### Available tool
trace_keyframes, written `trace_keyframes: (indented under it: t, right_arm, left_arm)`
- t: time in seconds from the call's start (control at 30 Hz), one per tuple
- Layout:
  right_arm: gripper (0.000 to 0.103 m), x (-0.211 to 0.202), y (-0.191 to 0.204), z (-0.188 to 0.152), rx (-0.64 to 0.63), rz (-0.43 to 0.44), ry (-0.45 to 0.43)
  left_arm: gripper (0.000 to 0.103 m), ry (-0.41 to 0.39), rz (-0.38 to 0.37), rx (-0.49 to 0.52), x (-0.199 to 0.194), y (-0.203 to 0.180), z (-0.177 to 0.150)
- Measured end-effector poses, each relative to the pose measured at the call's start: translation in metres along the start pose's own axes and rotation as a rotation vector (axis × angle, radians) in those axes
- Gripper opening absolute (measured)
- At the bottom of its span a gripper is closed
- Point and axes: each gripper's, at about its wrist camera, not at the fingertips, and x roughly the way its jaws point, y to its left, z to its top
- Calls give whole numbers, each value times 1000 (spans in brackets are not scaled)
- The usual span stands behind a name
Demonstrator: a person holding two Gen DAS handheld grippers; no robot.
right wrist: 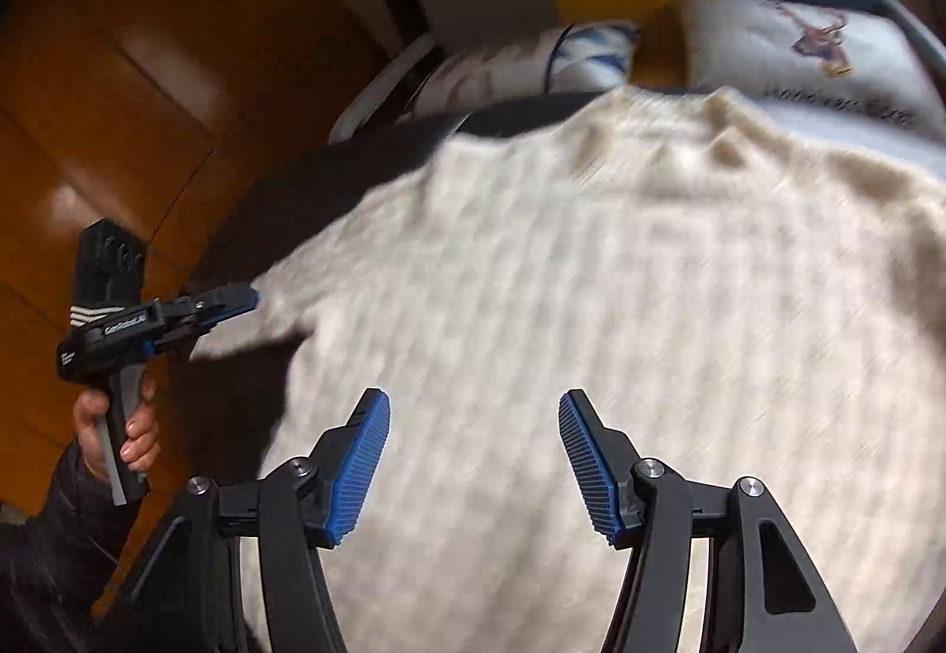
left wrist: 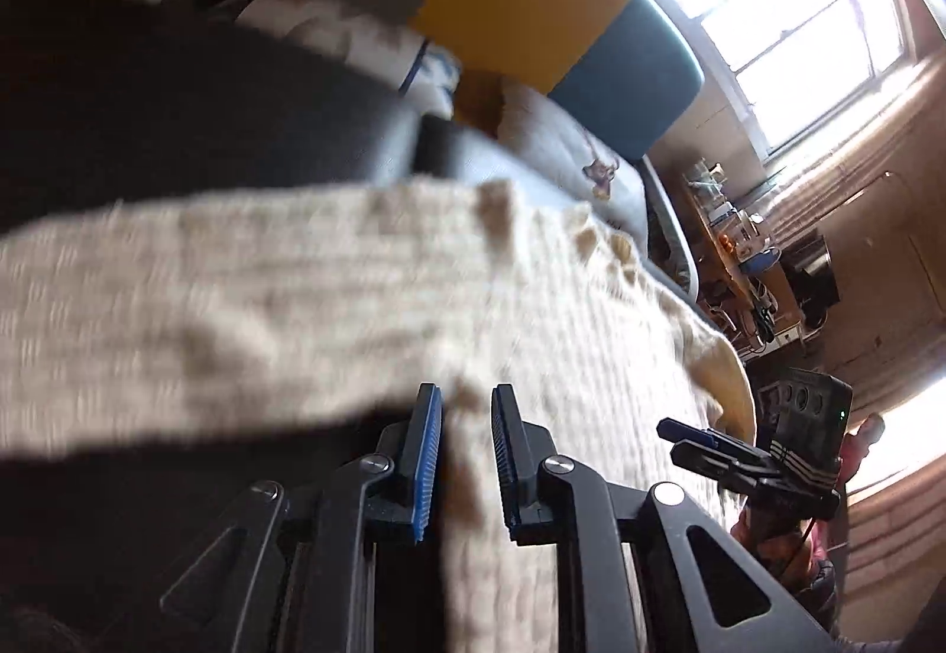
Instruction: Fold clothes
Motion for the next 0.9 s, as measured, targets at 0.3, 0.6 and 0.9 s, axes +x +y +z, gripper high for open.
trace_keyframes:
  t: [0.3,0.6,0.9]
  right_arm:
    - [64,16,28,-47,12,-77,59]
    - [70,18,21,-45,31,-134,46]
    - [88,45,44,-51,-165,-286,30]
  left_arm:
    - [25,45,-35,-10,27,0,-22]
    - [5,25,156,95,56,-21,-16]
    - [12,49,192,95,45,-19,-8]
